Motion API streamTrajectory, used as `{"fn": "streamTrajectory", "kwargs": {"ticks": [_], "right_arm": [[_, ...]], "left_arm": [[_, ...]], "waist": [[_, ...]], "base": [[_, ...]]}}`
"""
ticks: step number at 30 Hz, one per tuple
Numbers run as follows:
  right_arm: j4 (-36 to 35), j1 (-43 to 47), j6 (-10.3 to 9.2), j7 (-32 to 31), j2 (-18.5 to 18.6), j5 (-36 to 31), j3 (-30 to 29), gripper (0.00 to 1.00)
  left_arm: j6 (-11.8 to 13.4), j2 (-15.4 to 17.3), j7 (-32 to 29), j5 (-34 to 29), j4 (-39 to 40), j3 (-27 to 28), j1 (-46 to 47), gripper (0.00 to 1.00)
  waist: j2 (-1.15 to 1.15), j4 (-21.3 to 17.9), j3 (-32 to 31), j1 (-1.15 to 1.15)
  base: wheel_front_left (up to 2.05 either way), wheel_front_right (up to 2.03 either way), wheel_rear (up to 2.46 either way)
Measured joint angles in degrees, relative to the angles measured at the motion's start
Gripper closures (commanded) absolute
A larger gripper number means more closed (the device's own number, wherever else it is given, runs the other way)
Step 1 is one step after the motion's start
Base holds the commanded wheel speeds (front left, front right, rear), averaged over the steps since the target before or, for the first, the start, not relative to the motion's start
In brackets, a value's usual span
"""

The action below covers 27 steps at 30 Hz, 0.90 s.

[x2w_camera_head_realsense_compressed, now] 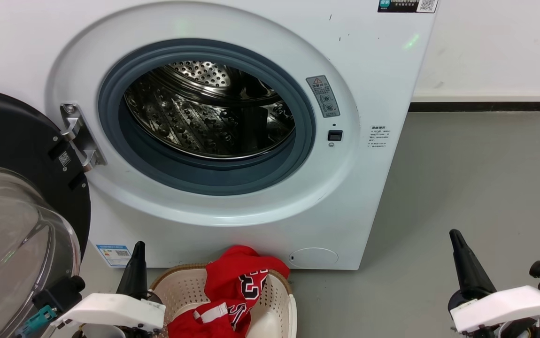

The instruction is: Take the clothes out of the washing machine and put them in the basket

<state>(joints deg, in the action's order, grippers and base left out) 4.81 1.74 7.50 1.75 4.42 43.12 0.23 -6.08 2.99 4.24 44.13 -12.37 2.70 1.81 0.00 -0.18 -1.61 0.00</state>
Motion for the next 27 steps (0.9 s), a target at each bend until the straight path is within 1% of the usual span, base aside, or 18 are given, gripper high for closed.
{"fn": "streamTrajectory", "kwargs": {"ticks": [17,18,27], "right_arm": [[2.3,-1.8,-0.01,-1.3,0.3,13.4,-0.7,1.0],[2.7,-1.9,-0.01,-1.6,0.3,15.6,-0.9,1.0],[3.7,-3.0,-0.01,-2.3,0.3,21.6,-1.4,1.0]], "left_arm": [[-0.4,0.0,-2.7,12.4,-0.4,1.1,1.1,1.0],[-0.5,0.0,-3.2,14.4,-0.5,1.2,1.2,1.0],[-0.5,0.0,-4.4,20.0,-0.7,1.6,1.7,1.0]], "waist": [[0.0,0.0,0.3,0.0],[0.0,0.0,0.4,0.0],[0.0,0.1,0.6,0.0]], "base": [[0.0,0.0,0.0],[0.0,0.0,0.0],[0.0,0.0,0.0]]}}
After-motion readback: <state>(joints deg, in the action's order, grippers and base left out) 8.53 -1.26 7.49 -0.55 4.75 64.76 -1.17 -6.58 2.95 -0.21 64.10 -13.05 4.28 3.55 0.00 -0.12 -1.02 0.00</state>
